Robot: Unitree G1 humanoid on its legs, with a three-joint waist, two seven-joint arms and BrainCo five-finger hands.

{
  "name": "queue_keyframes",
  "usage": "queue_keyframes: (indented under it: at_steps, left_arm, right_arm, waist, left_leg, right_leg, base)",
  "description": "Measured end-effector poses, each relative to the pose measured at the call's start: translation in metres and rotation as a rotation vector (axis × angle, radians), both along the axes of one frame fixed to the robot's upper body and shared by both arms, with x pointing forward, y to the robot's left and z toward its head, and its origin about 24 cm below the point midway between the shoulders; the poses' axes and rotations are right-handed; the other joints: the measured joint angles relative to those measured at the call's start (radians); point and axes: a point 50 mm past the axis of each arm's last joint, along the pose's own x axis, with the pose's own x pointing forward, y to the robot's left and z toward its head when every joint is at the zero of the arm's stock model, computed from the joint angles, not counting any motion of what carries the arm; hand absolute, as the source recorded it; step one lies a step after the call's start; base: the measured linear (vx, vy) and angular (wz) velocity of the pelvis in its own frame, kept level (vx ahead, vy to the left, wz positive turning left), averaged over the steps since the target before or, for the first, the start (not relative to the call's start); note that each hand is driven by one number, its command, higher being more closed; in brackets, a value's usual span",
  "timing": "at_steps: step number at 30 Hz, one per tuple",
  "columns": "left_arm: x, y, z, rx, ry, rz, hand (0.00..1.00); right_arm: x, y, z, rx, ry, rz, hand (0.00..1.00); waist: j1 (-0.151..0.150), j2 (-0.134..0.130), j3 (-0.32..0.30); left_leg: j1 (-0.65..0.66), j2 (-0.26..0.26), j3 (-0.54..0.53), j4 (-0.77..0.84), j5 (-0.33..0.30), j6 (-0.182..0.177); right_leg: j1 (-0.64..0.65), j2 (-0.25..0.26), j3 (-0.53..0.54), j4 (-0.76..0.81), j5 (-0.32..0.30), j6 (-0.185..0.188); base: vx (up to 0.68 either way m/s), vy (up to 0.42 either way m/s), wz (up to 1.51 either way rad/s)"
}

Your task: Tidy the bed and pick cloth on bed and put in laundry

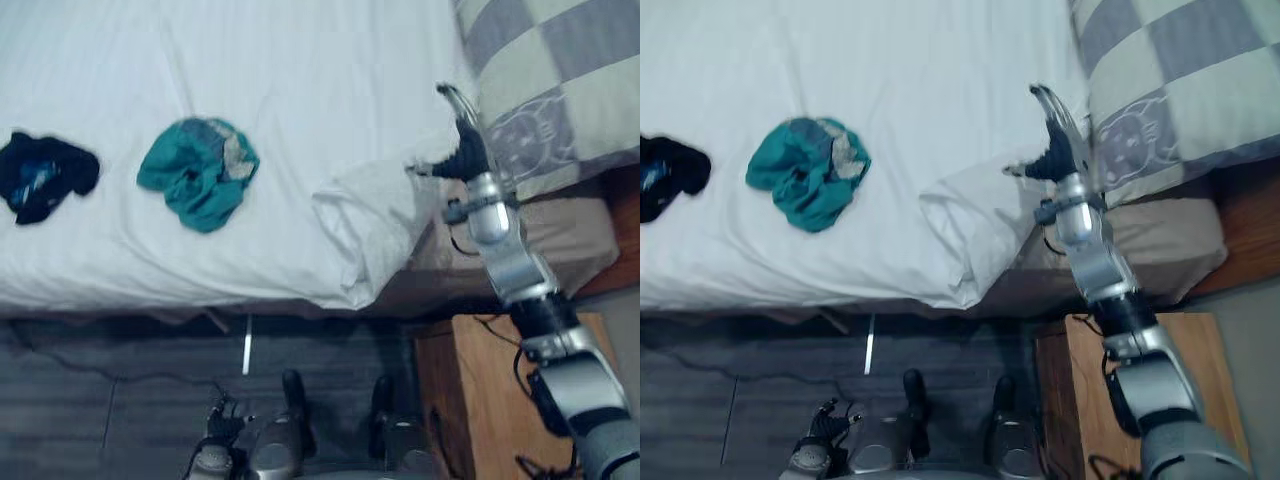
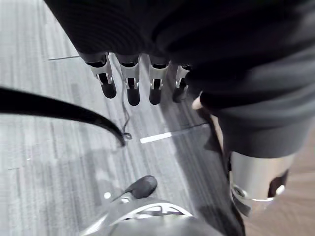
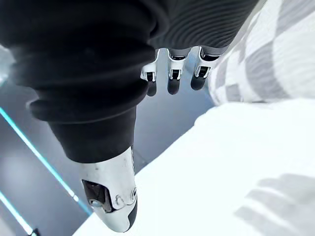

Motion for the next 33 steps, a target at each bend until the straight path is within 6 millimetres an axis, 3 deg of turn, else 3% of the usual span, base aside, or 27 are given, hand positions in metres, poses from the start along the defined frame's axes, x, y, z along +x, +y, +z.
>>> queue_keyframes:
  at_steps: [4,6,7,12,14,23,26,27,31,33]
  left_arm:
    - [0.004,-0.002,0.001,-0.004,-0.017,0.004,0.00]
    - [0.009,-0.006,0.003,0.003,-0.036,-0.013,0.00]
    - [0.011,-0.008,0.003,-0.003,-0.047,-0.013,0.00]
    - [0.023,-0.018,0.006,-0.007,-0.078,-0.055,0.00]
    - [0.025,-0.020,0.006,-0.014,-0.080,-0.057,0.00]
    - [0.029,-0.021,0.008,-0.002,-0.090,-0.065,0.00]
    - [0.031,-0.020,0.011,-0.001,-0.108,-0.063,0.00]
    - [0.034,-0.020,0.013,0.000,-0.120,-0.064,0.00]
    - [0.035,-0.016,0.014,-0.010,-0.122,-0.055,0.00]
    - [0.032,-0.012,0.013,-0.008,-0.095,-0.063,0.00]
  right_arm:
    - [0.012,0.013,0.028,-0.052,-0.028,0.011,0.00]
    - [0.018,0.008,0.026,-0.053,-0.004,-0.019,0.00]
    - [0.022,0.005,0.018,-0.051,0.032,-0.041,1.00]
    - [0.038,-0.025,-0.018,-0.081,0.205,-0.195,1.00]
    - [0.041,-0.031,-0.016,-0.076,0.211,-0.227,1.00]
    - [0.038,-0.050,-0.018,-0.018,0.212,-0.296,1.00]
    - [0.024,-0.058,-0.030,0.054,0.185,-0.291,1.00]
    - [0.016,-0.064,-0.039,0.094,0.175,-0.300,0.00]
    - [-0.015,-0.077,-0.085,0.264,0.210,-0.332,0.00]
    - [-0.034,-0.087,-0.123,0.354,0.294,-0.387,0.00]
  waist:
    - [0.031,0.016,0.073]
    - [0.054,0.028,0.079]
    - [0.064,0.034,0.083]
    - [0.096,0.063,0.098]
    - [0.096,0.071,0.103]
    - [0.078,0.071,0.108]
    - [0.048,0.065,0.112]
    - [0.036,0.060,0.111]
    - [-0.015,0.024,0.082]
    - [-0.037,0.000,0.035]
  left_leg:
    - [-0.060,0.004,-0.041,0.014,0.021,0.003]
    - [-0.100,0.004,-0.065,0.013,0.033,0.002]
    - [-0.118,0.003,-0.082,0.013,0.038,0.003]
    - [-0.160,-0.002,-0.119,0.013,0.053,0.004]
    - [-0.163,-0.005,-0.119,0.012,0.055,0.005]
    - [-0.102,-0.014,-0.069,-0.030,0.073,0.006]
    - [-0.062,-0.016,-0.044,-0.032,0.071,0.007]
    - [-0.046,-0.015,-0.034,-0.032,0.069,0.008]
    - [-0.021,-0.014,-0.012,-0.032,0.058,-0.005]
    - [-0.015,-0.009,0.010,-0.032,0.051,-0.010]
  right_leg:
    - [-0.040,0.002,-0.025,0.017,0.001,-0.002]
    - [-0.069,0.000,-0.049,0.022,0.001,-0.002]
    - [-0.080,0.000,-0.056,0.027,0.000,-0.003]
    - [-0.113,-0.007,-0.060,0.050,-0.002,-0.005]
    - [-0.122,-0.010,-0.057,0.060,-0.003,-0.005]
    - [-0.114,-0.023,-0.004,0.077,-0.007,0.003]
    - [-0.074,-0.021,0.019,0.046,0.008,0.014]
    - [-0.058,-0.019,0.027,0.034,0.013,0.016]
    - [-0.034,-0.008,0.059,-0.006,0.025,0.028]
    - [-0.034,0.000,0.084,-0.027,0.039,0.023]
  base:
    - [-0.03,-0.001,0.27]
    - [0.01,0.004,0.38]
    - [0.03,0.009,0.37]
    - [0.01,0.020,0.26]
    - [-0.01,0.008,-0.02]
    - [0.00,0.003,-0.12]
    - [0.04,-0.009,-0.26]
    - [0.04,-0.007,-0.23]
    - [0.05,-0.017,-0.26]
    - [0.08,-0.043,-0.40]
